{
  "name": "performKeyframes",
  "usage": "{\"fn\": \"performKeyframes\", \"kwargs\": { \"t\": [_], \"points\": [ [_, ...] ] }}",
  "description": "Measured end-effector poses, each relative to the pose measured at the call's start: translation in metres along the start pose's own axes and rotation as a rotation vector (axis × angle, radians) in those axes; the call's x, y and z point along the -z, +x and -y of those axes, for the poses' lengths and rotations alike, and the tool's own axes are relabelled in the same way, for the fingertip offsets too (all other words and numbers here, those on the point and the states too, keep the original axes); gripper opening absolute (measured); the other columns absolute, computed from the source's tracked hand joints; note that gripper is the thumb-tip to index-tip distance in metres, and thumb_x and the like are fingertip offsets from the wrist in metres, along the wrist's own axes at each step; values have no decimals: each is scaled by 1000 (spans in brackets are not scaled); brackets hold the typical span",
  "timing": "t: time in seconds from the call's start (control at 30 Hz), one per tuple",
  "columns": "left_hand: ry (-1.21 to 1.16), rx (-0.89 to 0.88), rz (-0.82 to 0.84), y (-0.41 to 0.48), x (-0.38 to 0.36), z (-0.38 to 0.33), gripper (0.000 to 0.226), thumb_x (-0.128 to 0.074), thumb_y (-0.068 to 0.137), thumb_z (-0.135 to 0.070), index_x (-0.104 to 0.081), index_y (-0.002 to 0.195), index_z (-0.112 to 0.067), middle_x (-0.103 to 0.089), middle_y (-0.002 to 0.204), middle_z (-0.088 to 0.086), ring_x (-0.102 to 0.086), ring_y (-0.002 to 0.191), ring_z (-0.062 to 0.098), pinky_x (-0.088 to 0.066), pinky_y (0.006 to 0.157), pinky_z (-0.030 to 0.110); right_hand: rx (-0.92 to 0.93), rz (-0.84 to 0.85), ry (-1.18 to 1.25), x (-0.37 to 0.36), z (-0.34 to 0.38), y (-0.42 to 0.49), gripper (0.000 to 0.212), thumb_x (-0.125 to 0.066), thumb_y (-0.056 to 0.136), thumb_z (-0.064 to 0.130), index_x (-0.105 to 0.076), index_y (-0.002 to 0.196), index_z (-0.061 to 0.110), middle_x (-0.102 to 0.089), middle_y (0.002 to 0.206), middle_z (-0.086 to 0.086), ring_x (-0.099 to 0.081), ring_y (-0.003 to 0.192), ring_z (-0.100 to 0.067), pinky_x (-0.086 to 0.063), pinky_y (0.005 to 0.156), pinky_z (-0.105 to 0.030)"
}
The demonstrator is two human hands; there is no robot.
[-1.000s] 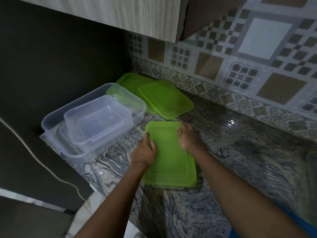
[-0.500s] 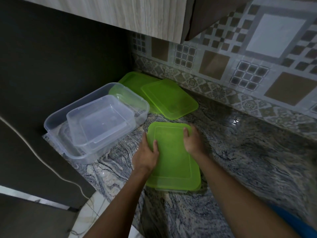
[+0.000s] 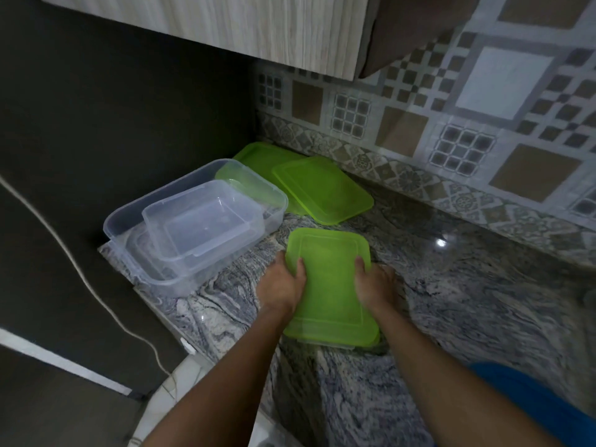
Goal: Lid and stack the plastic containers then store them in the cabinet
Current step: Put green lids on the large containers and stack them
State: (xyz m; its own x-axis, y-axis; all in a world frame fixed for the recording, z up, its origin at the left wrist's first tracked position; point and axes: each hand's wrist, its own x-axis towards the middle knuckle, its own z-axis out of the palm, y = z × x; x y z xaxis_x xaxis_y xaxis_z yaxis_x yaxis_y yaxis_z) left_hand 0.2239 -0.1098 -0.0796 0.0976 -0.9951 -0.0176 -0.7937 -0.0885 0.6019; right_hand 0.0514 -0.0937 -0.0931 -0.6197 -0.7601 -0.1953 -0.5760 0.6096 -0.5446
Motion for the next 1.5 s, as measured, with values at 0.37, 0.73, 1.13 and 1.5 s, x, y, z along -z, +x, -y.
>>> {"fn": "performKeyframes", "kwargs": {
  "t": [0.37, 0.73, 1.13, 1.5],
  "points": [
    [40, -120, 178, -1, 45, -4, 57, -47, 91, -55, -53, 127, -11, -66, 121, 14, -63, 108, 30, -50, 90, 38, -16, 344, 811, 35, -8, -24, 59, -79, 75, 36, -60, 129, 24, -73, 110, -4, -72, 92, -26, -59, 84, -43],
    [-274, 577, -211, 77, 166, 96, 103, -63, 66, -71, -35, 143, -9, -43, 145, 21, -46, 128, 40, -42, 104, 51, 52, 383, 1003, 70, 45, -29, 30, -71, 86, 32, -65, 114, 26, -75, 100, -3, -72, 89, -26, -59, 75, -39],
    [-655, 364, -82, 60, 159, 71, 30, -39, 98, -17, -50, 124, -7, -62, 107, 19, -62, 71, 30, -47, 54, 32, 47, 360, 952, 112, 63, -21, 40, -78, 74, 42, -73, 106, 18, -77, 93, -9, -74, 86, -29, -59, 81, -48],
    [-626, 100, 192, 2, 97, 14, 25, -45, 101, -29, -59, 105, -9, -62, 86, 17, -55, 42, 20, -46, 38, 23, 16, 228, 815, 109, 47, -7, 36, -77, 78, 35, -72, 106, 12, -74, 92, -8, -71, 79, -25, -59, 74, -38]
  ]
}}
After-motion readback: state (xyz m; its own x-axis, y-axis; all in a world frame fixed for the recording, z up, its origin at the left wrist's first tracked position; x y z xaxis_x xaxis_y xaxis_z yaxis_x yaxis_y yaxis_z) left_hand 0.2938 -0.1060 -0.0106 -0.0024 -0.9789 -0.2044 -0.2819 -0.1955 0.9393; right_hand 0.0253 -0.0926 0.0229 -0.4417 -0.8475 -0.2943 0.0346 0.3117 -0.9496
